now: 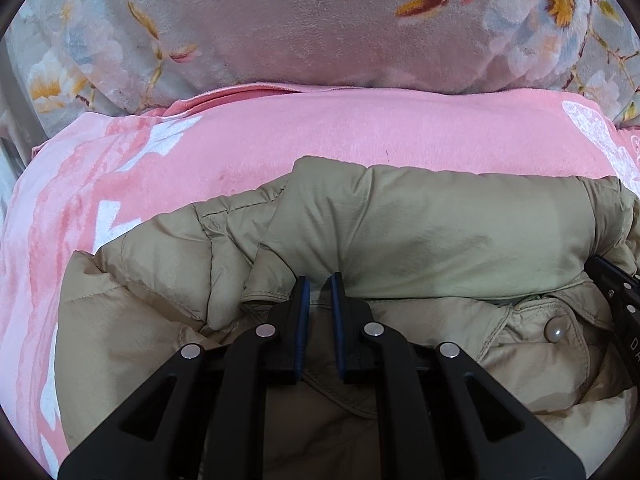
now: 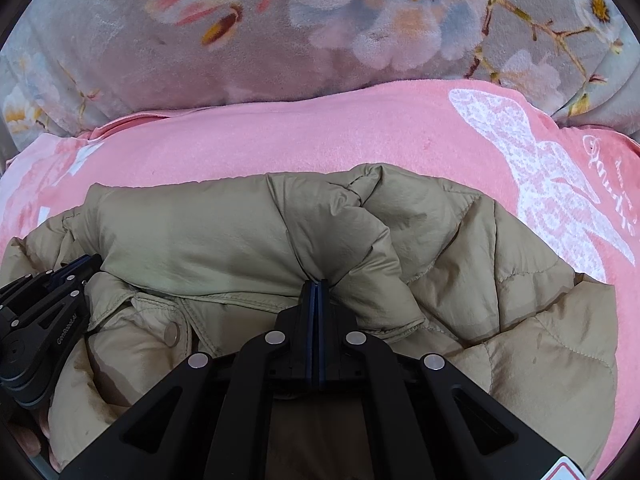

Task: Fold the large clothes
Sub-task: 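Lay the folded hem down near the collar and press with both tools, then open both tools and lift them off the folded jacket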

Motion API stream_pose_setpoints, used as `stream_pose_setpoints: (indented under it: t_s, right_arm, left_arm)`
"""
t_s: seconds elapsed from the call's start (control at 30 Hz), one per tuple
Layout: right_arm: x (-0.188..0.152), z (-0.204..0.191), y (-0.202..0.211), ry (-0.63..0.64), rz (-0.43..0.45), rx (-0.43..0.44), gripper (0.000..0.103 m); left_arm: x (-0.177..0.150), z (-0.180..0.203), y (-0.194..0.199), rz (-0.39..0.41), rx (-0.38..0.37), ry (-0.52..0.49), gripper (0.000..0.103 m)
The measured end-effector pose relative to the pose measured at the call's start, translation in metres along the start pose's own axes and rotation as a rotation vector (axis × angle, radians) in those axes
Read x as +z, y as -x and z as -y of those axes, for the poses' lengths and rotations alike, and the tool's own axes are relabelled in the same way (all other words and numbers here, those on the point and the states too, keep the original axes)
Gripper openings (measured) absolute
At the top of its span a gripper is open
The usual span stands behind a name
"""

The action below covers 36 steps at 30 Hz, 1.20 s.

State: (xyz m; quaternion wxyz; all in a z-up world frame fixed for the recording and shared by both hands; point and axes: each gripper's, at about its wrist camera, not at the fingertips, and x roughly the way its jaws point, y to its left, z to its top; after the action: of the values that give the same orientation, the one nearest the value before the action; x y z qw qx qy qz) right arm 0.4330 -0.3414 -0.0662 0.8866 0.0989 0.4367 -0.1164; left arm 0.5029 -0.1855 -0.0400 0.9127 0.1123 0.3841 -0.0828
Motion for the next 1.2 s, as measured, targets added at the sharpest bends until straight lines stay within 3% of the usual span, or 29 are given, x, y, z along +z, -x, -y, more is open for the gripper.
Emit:
stream_pose_setpoints:
  t_s: [1.2]
  right_arm:
    - [-0.0006,-0.0019,-0.0003,0.011,0.002,-0.013,0.0]
  left_arm:
    - [0.0002,-0.0005,0.0015,0.011,0.008,-0.014,0.01]
